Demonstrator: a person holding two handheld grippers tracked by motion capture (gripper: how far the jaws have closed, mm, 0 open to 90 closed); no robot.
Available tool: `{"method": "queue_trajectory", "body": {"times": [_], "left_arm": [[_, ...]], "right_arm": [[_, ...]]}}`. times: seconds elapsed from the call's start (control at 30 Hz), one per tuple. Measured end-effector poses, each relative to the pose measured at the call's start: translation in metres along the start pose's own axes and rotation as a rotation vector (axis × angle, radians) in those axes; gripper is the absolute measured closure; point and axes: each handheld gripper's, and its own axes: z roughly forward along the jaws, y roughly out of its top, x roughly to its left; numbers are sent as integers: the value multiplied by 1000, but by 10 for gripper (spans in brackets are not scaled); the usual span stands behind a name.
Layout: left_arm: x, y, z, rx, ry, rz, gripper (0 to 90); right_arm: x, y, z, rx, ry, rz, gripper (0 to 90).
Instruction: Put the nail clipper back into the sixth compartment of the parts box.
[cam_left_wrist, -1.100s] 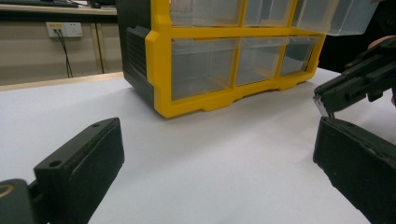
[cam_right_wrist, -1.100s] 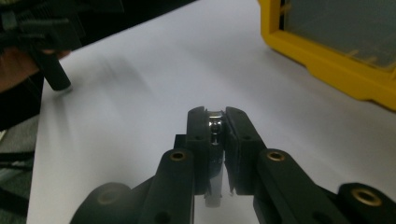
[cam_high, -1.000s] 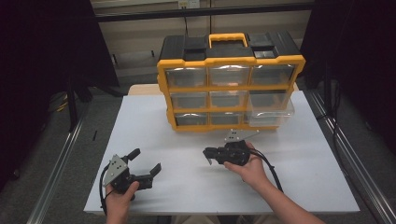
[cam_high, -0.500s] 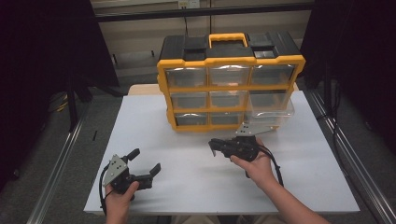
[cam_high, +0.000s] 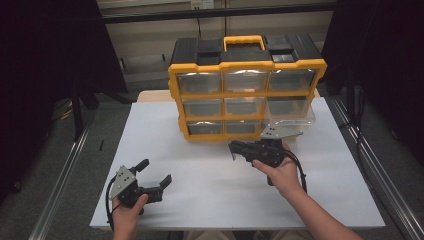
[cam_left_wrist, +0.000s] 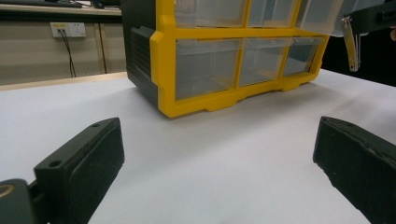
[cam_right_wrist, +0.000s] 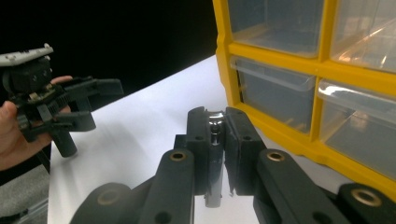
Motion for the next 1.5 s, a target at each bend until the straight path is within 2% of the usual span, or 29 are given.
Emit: {"method": "queue_trajectory", "body": {"times": [0.1, 0.33, 1.13, 1.23, 1.5], "left_arm": [[1, 0, 0, 2, 6, 11, 21], [0, 0, 0, -3, 0, -5, 21], [0, 0, 0, 0, 1, -6, 21], [0, 0, 1, -3, -9, -7, 21], [0, 0, 1, -3, -10, -6, 20]], "right_arm": [[-1, 3, -2, -8, -4, 5, 818], [-2, 13, -9, -27, -9, 0, 818], [-9, 40, -27, -78, -45, -2, 818], [-11, 43, -30, -91, -49, 0, 818], [-14, 50, -36, -95, -62, 4, 818]]}}
